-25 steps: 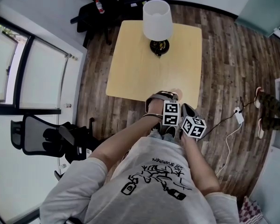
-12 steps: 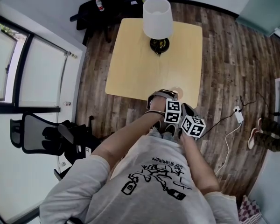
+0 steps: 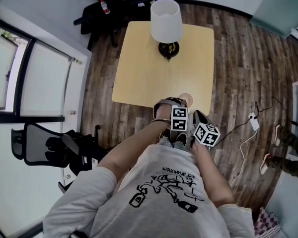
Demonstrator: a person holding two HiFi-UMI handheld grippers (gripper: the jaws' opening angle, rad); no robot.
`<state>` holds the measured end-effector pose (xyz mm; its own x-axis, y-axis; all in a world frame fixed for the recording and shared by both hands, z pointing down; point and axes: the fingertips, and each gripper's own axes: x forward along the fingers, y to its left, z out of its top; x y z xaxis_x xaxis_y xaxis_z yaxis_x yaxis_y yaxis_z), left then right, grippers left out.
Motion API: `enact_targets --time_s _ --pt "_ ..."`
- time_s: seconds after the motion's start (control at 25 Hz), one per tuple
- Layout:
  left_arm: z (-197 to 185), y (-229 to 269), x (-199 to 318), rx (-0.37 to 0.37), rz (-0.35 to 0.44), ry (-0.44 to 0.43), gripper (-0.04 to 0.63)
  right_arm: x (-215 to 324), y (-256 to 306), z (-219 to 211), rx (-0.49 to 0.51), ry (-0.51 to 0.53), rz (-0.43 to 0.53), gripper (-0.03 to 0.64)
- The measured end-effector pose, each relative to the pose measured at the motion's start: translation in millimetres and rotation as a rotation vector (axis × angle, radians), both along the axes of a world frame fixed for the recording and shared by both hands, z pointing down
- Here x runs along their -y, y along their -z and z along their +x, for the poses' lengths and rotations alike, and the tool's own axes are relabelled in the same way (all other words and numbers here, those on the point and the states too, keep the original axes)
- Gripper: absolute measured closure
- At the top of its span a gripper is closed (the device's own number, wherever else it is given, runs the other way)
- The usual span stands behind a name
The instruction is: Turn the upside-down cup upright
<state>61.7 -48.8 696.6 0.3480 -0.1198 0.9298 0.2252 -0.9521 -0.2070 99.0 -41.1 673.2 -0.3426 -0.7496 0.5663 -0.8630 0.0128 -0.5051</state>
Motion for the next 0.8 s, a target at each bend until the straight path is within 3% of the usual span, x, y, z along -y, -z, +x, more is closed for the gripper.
enact_targets --time_s 0.12,0.52,0.8 --pt "-0.8 9.5 0.0 -0.089 -0.039 0.063 0.572 -0.3 1.2 0.9 0.018 -0.014 0.003 0.592" --pt "-11.5 60.3 15.5 -0.510 -0.238 0.371 0.572 1.7 12.7 2.6 0.100 -0.072 0.029 0.592" --pt "-20.8 94.1 19.7 -0.841 -0.495 0.522 0.572 1.8 22.5 0.7 0.226 -0.135 0.045 0.592"
